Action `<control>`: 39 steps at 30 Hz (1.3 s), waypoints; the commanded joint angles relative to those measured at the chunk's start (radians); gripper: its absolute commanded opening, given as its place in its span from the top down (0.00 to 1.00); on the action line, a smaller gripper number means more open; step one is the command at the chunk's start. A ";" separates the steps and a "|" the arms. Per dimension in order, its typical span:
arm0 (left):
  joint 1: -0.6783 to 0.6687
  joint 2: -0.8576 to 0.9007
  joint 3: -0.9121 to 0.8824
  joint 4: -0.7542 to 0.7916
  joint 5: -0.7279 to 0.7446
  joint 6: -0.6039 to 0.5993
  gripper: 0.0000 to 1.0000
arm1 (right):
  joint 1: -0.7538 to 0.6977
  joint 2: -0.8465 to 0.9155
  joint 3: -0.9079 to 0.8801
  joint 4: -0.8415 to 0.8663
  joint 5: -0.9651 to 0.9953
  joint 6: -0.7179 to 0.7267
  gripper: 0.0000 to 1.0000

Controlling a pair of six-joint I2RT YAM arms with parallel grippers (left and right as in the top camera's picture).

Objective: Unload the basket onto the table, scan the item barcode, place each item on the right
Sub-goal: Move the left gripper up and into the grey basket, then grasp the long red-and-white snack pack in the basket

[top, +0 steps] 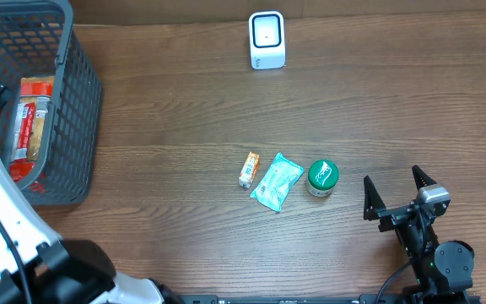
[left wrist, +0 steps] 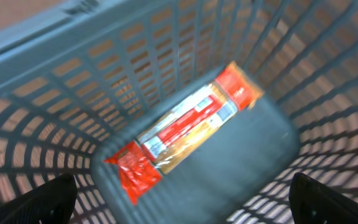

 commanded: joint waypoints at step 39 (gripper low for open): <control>0.080 0.682 0.016 0.185 0.166 0.438 0.48 | -0.003 -0.009 -0.010 0.003 0.005 -0.004 0.00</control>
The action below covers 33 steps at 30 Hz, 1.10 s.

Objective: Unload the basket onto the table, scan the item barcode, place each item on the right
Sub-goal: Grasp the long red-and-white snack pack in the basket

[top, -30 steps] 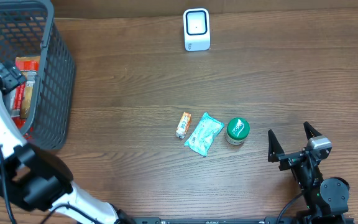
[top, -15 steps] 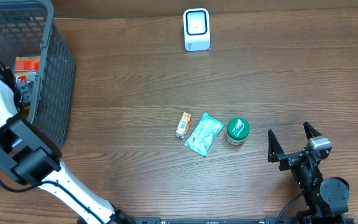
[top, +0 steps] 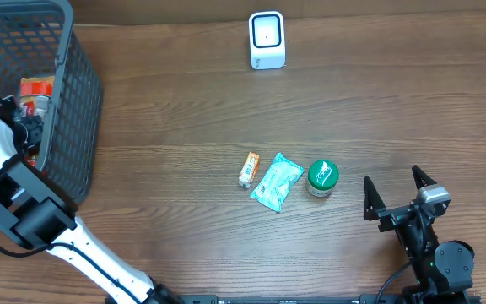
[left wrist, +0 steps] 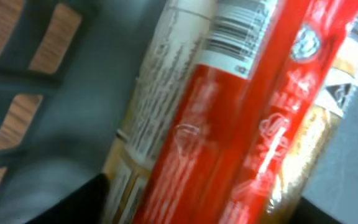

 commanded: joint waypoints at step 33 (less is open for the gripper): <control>-0.081 -0.682 -0.002 -0.018 0.006 -0.347 0.96 | -0.003 -0.009 -0.010 0.004 0.005 -0.005 0.00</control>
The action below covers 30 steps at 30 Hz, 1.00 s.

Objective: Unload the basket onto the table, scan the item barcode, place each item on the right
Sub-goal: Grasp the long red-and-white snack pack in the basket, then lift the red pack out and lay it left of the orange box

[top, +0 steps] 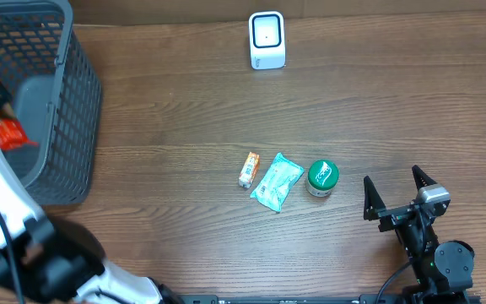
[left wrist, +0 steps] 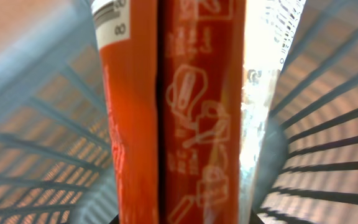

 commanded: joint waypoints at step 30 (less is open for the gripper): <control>-0.644 -0.396 -0.576 -0.268 0.142 -0.271 0.96 | -0.003 -0.009 -0.010 0.004 0.005 -0.004 0.00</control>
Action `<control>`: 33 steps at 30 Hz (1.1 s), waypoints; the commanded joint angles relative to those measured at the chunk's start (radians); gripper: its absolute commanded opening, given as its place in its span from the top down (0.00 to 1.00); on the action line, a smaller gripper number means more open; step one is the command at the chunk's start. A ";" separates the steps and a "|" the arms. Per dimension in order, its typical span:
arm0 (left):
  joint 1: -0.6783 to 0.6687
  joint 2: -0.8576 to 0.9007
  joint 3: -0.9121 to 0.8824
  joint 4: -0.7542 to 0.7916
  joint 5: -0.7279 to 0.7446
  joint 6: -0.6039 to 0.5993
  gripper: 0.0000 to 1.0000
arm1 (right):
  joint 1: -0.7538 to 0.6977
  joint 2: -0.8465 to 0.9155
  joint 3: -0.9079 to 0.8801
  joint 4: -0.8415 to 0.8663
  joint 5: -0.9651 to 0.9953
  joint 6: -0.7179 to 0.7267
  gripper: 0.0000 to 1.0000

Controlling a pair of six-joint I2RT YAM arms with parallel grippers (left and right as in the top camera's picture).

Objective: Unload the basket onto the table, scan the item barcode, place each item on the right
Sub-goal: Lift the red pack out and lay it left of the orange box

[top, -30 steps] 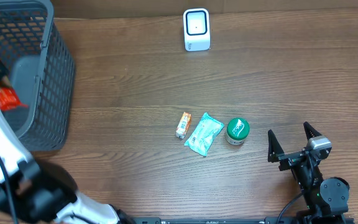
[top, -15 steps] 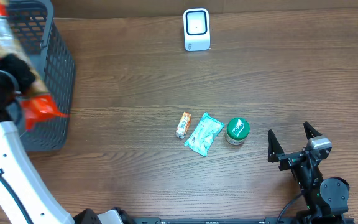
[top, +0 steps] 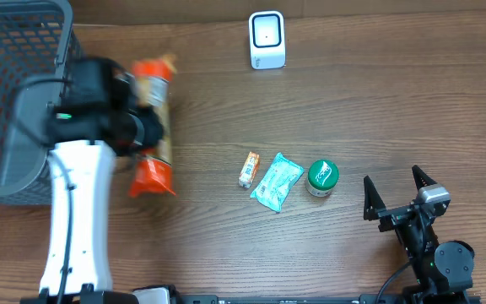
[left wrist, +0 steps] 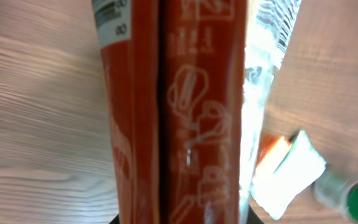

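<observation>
My left gripper (top: 142, 128) is shut on a long red-and-clear packet (top: 153, 127), holding it above the table just right of the basket. In the left wrist view the red packet (left wrist: 179, 112) fills the middle, a strip of barcode at its top left, and it hides the fingertips of the left gripper (left wrist: 180, 219). A white scanner (top: 267, 40) stands at the far edge of the table. My right gripper (top: 392, 181) stands open near the front right, holding nothing.
A grey mesh basket (top: 78, 93) sits at the far left. On the middle of the table lie a small orange packet (top: 249, 169), a teal packet (top: 277, 181) and a green-lidded tin (top: 322, 177). The teal packet (left wrist: 289, 175) shows past the held one.
My left gripper has moved right with the red packet, from above the basket to over the bare table beside it. The right arm has not moved.
The red packet lay in the basket with my left gripper open above it. Then the gripper was down close on the packet. Then it held the packet raised above the basket, and now holds it over the table.
</observation>
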 commanded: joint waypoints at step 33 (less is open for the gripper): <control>-0.272 -0.015 -0.678 0.714 -0.138 -0.056 0.21 | -0.003 -0.009 -0.010 0.004 0.005 -0.005 0.00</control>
